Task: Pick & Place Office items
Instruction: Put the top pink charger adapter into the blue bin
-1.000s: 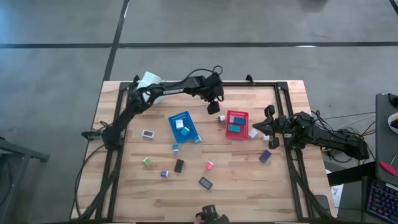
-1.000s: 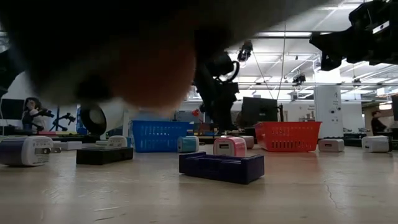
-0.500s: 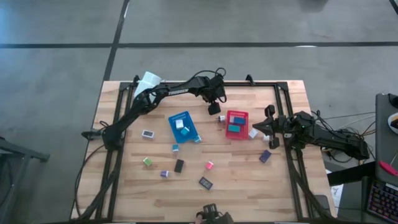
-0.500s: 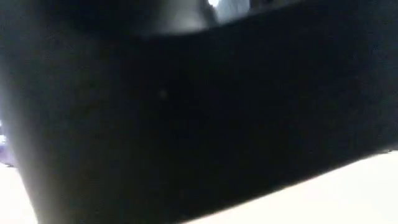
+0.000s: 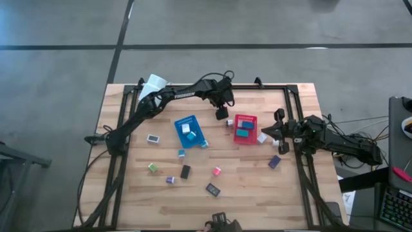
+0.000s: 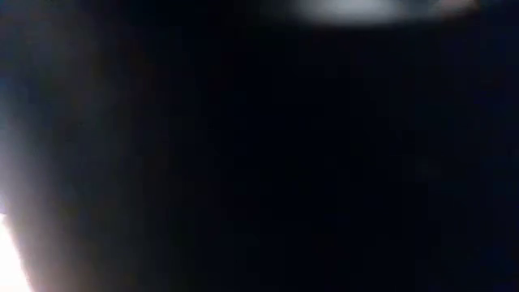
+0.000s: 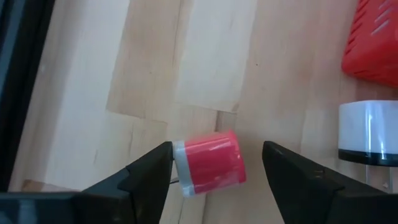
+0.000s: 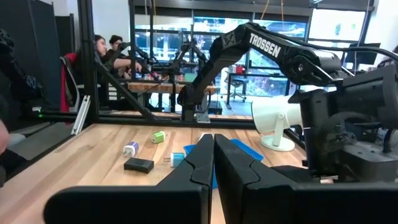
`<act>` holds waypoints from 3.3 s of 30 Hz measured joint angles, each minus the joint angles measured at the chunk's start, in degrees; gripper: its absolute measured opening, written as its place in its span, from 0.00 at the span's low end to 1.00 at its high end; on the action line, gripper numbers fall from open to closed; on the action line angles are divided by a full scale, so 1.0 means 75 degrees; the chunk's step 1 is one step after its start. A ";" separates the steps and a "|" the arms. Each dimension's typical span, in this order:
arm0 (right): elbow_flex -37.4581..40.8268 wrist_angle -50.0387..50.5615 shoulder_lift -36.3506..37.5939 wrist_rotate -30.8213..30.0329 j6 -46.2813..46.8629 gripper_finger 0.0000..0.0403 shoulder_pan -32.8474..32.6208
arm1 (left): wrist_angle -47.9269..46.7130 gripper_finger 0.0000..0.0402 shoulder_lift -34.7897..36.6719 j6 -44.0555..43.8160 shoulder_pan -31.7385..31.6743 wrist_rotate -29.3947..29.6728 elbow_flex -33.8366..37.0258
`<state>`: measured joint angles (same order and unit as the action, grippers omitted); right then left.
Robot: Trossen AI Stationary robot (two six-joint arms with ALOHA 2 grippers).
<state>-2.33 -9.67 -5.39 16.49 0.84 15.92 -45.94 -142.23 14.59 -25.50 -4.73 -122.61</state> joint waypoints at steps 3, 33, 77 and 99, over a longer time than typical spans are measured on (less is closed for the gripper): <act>-0.0003 0.0000 0.0000 0.0000 -0.0001 0.02 0.0000 | -0.0003 0.58 0.0000 0.0000 0.0000 -0.0003 0.0000; -0.0003 0.0003 -0.0001 -0.0006 0.0000 0.02 0.0002 | -0.0859 0.39 0.0110 0.1155 -0.0029 0.0181 0.0006; -0.0005 -0.0060 0.0000 -0.0020 0.0067 0.02 0.0000 | 0.5781 0.38 1.2375 -0.1469 0.0204 -0.2835 1.0831; 0.0018 -0.0230 0.0000 -0.0024 -0.0092 0.02 0.0000 | 0.7488 0.38 1.5048 -0.2568 0.0210 -0.2993 1.4891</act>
<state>-2.20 -11.40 -5.39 16.31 0.15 15.92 10.23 -29.37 -4.67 -23.92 -27.18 -10.92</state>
